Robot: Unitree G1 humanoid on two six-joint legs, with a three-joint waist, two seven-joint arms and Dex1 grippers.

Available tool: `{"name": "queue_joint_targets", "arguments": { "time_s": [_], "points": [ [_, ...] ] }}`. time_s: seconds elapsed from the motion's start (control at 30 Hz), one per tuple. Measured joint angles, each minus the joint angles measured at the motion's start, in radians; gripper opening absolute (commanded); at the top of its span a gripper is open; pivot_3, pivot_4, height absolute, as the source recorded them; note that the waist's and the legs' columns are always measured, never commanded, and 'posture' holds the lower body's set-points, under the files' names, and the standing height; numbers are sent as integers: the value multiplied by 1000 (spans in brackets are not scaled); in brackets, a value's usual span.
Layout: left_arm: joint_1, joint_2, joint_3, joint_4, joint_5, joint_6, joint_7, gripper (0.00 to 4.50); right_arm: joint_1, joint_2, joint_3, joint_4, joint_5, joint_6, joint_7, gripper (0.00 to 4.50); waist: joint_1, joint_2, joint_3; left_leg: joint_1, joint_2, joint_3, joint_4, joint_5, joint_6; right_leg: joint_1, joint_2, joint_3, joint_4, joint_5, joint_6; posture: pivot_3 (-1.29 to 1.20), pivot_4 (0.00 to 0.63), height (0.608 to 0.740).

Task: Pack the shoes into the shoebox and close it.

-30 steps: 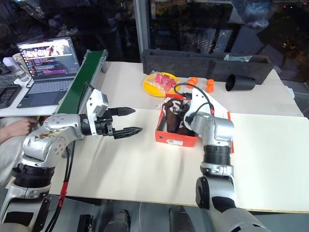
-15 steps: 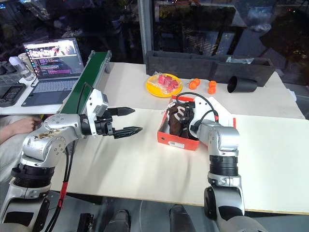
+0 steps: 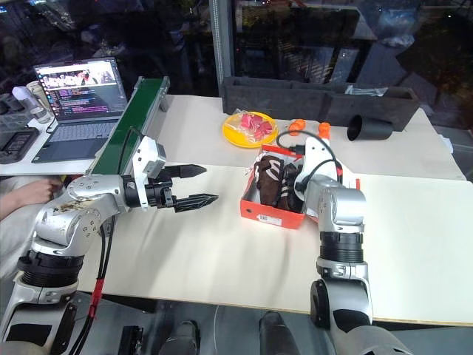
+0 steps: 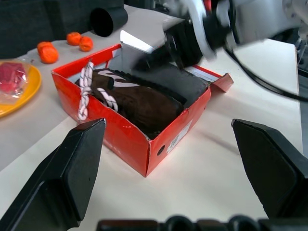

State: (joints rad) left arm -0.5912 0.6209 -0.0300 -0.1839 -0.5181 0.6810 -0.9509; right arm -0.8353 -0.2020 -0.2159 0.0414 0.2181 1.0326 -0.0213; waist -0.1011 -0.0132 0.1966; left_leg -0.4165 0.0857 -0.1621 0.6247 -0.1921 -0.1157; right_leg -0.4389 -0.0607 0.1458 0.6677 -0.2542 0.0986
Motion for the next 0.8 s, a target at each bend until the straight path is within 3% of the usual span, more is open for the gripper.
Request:
{"name": "queue_joint_targets", "arguments": {
  "time_s": [0.13, 0.17, 0.4, 0.8],
  "points": [
    [0, 0, 0, 0, 0, 0, 0, 4500, -8, 5, 23, -20, -1, -19, 12, 2553, 1, 0, 0, 0, 0, 0, 0, 0, 0, 0, 0, 0, 0, 0, 0, 0, 150, 671],
    [0, 0, 0, 0, 0, 0, 0, 4500, -7, 14, 25, -20, 1, -19, 16, 2030, 1, 0, 0, 0, 0, 0, 0, 0, 0, 0, 0, 0, 0, 0, 0, 0, 150, 671],
    [0, 0, 0, 0, 1, 0, 0, 4500, -13, 71, 6, 29, 28, -70, 38, 61, 3, 0, 0, 0, 0, 0, 0, 0, 0, 0, 0, 0, 0, 0, 0, 0, 150, 671],
    [-8, -1, 0, 2, 1, 0, 3, 4500, -145, 64, 44, 623, -15, -346, 129, 61, -4, -1, -1, 3, 0, 0, 1, 0, 0, 3, 0, 0, 0, 0, 0, 0, 150, 671]
  ]
}}
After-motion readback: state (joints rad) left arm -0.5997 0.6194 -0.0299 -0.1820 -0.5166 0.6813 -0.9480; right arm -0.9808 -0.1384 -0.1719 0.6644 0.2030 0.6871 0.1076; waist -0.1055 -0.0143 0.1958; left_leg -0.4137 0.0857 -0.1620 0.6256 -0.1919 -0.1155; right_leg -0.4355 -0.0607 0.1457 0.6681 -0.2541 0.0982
